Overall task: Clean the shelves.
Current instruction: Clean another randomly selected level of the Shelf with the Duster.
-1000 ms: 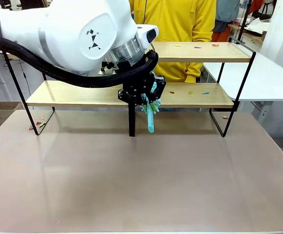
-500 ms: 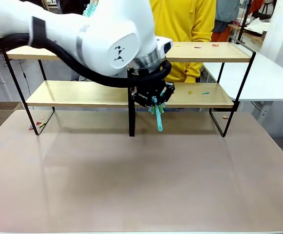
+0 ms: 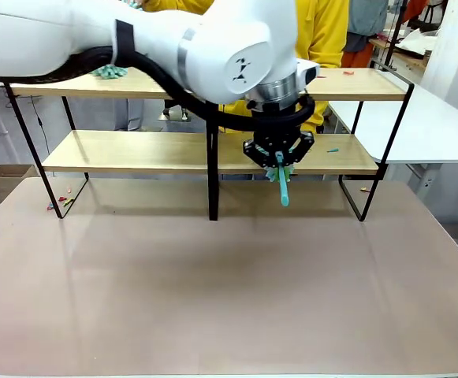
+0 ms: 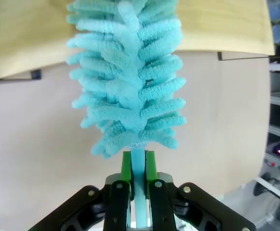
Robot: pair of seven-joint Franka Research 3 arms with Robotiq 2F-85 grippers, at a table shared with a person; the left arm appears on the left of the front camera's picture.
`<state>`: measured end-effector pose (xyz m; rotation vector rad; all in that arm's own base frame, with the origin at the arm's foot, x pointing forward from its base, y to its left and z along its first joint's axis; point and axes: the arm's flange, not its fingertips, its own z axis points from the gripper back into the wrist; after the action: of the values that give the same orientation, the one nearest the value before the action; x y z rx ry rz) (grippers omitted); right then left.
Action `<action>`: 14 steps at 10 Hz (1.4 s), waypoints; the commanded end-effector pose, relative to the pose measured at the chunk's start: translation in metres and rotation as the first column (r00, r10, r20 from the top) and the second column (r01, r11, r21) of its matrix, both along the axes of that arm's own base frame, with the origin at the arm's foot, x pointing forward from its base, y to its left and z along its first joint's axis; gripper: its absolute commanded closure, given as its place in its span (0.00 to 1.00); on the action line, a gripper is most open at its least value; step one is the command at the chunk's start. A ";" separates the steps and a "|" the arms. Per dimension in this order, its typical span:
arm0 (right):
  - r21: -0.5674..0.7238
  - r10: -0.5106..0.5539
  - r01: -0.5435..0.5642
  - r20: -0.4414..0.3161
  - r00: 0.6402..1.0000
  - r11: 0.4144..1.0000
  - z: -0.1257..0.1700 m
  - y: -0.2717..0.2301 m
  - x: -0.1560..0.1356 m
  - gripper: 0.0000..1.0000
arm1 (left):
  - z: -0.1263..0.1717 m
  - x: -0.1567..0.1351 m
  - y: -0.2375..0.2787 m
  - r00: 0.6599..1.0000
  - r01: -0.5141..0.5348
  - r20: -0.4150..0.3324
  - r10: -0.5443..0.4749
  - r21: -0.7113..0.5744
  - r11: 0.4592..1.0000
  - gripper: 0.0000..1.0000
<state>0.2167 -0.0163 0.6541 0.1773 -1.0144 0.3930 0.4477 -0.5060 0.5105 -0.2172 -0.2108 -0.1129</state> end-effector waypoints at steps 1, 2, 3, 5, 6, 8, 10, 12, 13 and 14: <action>-0.001 0.011 -0.011 0.002 1.000 1.000 -0.001 -0.001 0.000 0.00 | 0.013 0.027 -0.032 0.999 0.035 -0.010 -0.035 0.035 0.999 0.87; -0.001 0.011 -0.011 0.002 1.000 1.000 -0.001 -0.001 0.000 0.00 | 0.017 0.034 -0.046 0.998 0.052 -0.026 -0.051 0.038 0.998 0.87; -0.001 0.011 -0.011 0.002 1.000 1.000 -0.001 -0.001 0.000 0.00 | 0.022 0.038 -0.061 0.997 0.068 -0.033 -0.066 0.039 0.997 0.87; -0.001 0.011 -0.011 0.002 1.000 1.000 -0.001 -0.001 0.000 0.00 | 0.031 0.036 -0.096 0.993 0.116 -0.034 -0.114 0.033 0.993 0.87; -0.001 0.011 -0.011 0.002 1.000 1.000 -0.001 -0.001 0.000 0.00 | 0.031 0.036 -0.110 0.990 0.139 -0.043 -0.137 0.027 0.990 0.87; -0.001 0.011 -0.011 0.002 1.000 1.000 -0.001 -0.001 0.000 0.00 | 0.025 0.035 -0.133 0.978 0.198 -0.070 -0.195 0.034 0.980 0.87; -0.001 0.011 -0.011 0.002 1.000 1.000 -0.001 -0.001 0.000 0.00 | 0.023 0.034 -0.151 0.964 0.256 -0.080 -0.253 0.019 0.967 0.87; -0.001 0.011 -0.011 0.002 1.000 1.000 -0.001 -0.001 0.000 0.00 | 0.028 0.029 -0.160 0.956 0.289 -0.035 -0.291 -0.057 0.956 0.87; -0.001 0.011 -0.011 0.002 1.000 1.000 -0.001 -0.001 0.000 0.00 | 0.026 0.026 -0.164 0.934 0.349 -0.048 -0.353 -0.081 0.934 0.87; -0.001 0.011 -0.011 0.002 1.000 1.000 -0.001 -0.001 0.000 0.00 | 0.023 0.023 -0.164 0.886 0.450 -0.077 -0.457 -0.094 0.888 0.87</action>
<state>0.2167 -0.0163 0.6541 0.1773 -1.0143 0.3930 0.4475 -0.6425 0.5207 -0.3184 -0.1112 -0.4576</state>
